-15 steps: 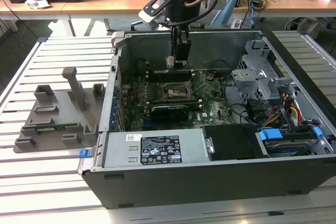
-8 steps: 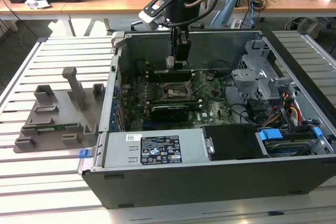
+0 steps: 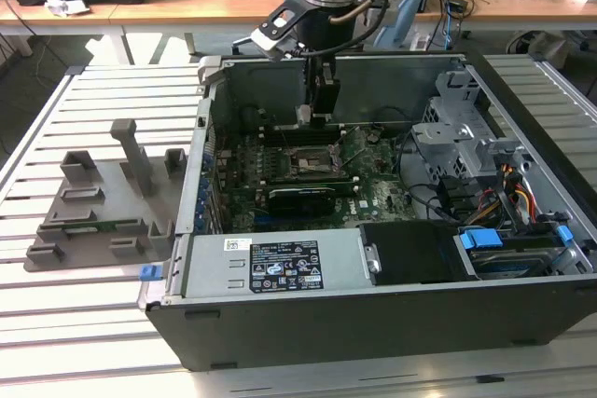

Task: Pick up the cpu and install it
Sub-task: 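Place the cpu into insertion slot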

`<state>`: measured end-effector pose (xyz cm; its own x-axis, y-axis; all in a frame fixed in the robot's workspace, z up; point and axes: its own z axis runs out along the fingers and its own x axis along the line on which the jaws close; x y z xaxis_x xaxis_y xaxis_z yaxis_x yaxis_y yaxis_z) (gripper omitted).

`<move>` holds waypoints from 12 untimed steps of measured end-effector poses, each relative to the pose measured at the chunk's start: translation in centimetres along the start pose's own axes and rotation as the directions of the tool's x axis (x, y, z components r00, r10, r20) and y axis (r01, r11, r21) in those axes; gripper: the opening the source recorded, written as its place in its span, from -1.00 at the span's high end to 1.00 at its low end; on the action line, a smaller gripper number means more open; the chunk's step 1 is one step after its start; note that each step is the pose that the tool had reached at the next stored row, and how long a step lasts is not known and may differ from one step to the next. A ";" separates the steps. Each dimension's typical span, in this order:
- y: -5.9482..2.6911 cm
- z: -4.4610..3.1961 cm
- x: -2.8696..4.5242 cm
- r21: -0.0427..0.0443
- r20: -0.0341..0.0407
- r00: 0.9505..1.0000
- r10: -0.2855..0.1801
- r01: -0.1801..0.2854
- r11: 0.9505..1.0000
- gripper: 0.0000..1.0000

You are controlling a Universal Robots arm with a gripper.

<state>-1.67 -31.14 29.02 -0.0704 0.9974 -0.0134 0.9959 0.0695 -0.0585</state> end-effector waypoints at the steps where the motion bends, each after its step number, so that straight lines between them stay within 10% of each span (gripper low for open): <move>1: 0.01 0.17 0.01 0.000 0.001 1.000 -0.019 0.019 1.000 -0.09; 12: 0.18 1.14 0.13 0.000 0.002 1.000 -0.030 0.030 1.000 -0.09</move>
<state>-1.56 -31.02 27.87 -0.1008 0.9948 -0.0139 0.9933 0.0998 -0.0588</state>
